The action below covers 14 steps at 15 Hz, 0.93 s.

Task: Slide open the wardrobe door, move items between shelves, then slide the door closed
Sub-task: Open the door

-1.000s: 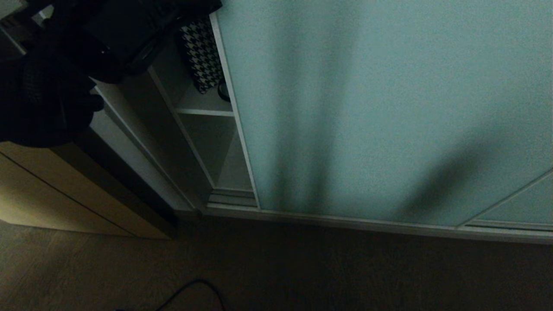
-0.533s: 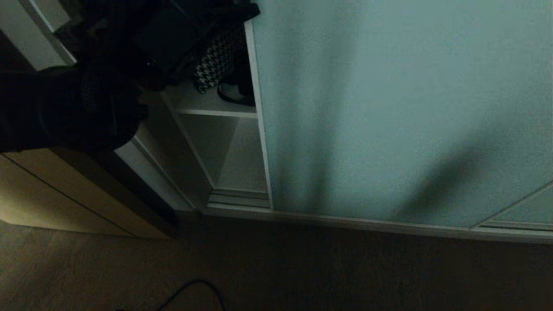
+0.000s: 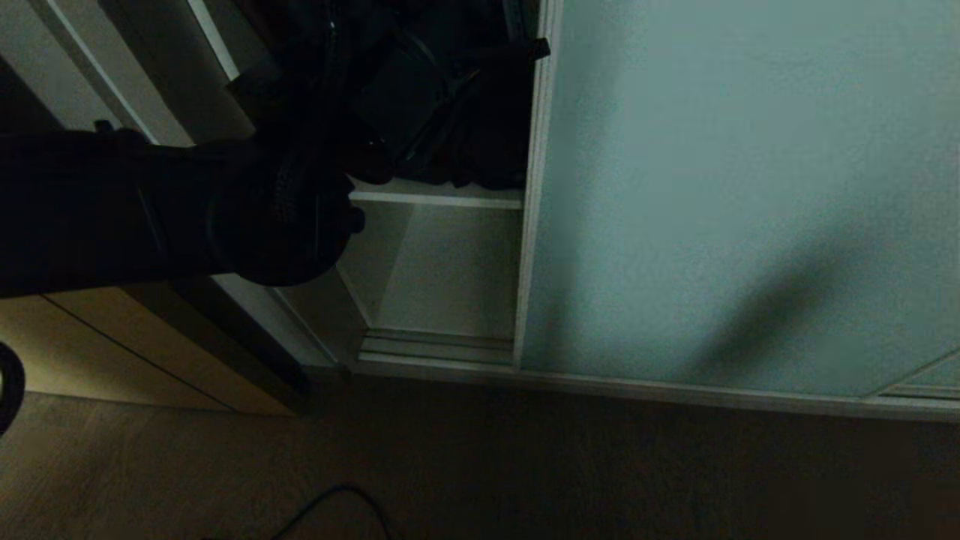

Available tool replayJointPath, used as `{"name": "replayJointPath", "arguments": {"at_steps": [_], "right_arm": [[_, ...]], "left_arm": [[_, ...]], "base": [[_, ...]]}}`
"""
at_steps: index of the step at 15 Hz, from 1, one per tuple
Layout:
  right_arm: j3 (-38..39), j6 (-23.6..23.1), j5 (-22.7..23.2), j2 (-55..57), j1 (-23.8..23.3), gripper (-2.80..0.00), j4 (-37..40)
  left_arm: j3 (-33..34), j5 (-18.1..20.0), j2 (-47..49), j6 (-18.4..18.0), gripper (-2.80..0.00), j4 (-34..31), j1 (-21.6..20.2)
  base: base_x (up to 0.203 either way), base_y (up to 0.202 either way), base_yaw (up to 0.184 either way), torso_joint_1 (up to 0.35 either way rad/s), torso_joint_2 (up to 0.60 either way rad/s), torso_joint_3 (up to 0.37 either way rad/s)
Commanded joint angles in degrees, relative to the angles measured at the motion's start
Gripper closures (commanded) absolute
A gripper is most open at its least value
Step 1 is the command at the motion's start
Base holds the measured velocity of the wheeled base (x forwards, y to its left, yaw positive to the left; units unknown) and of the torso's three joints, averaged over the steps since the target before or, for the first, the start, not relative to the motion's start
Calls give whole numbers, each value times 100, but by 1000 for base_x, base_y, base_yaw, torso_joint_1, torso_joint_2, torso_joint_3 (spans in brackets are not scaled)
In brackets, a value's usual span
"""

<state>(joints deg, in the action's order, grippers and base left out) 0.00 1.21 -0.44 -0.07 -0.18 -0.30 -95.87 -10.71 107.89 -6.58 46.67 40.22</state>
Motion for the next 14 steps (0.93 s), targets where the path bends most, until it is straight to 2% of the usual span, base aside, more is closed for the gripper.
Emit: {"name": "replayJointPath", "arguments": {"at_steps": [1, 2, 4, 7, 9, 11, 14], "right_arm": [[0, 2, 0, -1, 1, 0, -5], [0, 2, 0, -1, 1, 0, -5], [0, 2, 0, -1, 1, 0, -5], [0, 2, 0, -1, 1, 0, -5], [0, 2, 0, -1, 1, 0, -5], [0, 2, 0, -1, 1, 0, -5], [0, 2, 0, -1, 1, 0, -5]], "left_arm": [[-16, -52, -97, -6, 0, 109, 7], [-7, -90, -249, -8, 0, 142, -70], [22, -388, -578, -66, 0, 48, -490], [550, -659, -1004, -133, 0, -53, -1404], [1213, -747, -1461, -166, 0, -25, -2039], [2190, -778, -2169, -160, 0, -8, -2464], [3986, -875, -3622, -158, 0, -18, -2717]], "base": [[0, 0, 0, 0, 0, 0], [0, 0, 0, 0, 0, 0], [0, 0, 0, 0, 0, 0], [0, 0, 0, 0, 0, 0], [0, 0, 0, 0, 0, 0], [0, 0, 0, 0, 0, 0], [0, 0, 0, 0, 0, 0]]}}
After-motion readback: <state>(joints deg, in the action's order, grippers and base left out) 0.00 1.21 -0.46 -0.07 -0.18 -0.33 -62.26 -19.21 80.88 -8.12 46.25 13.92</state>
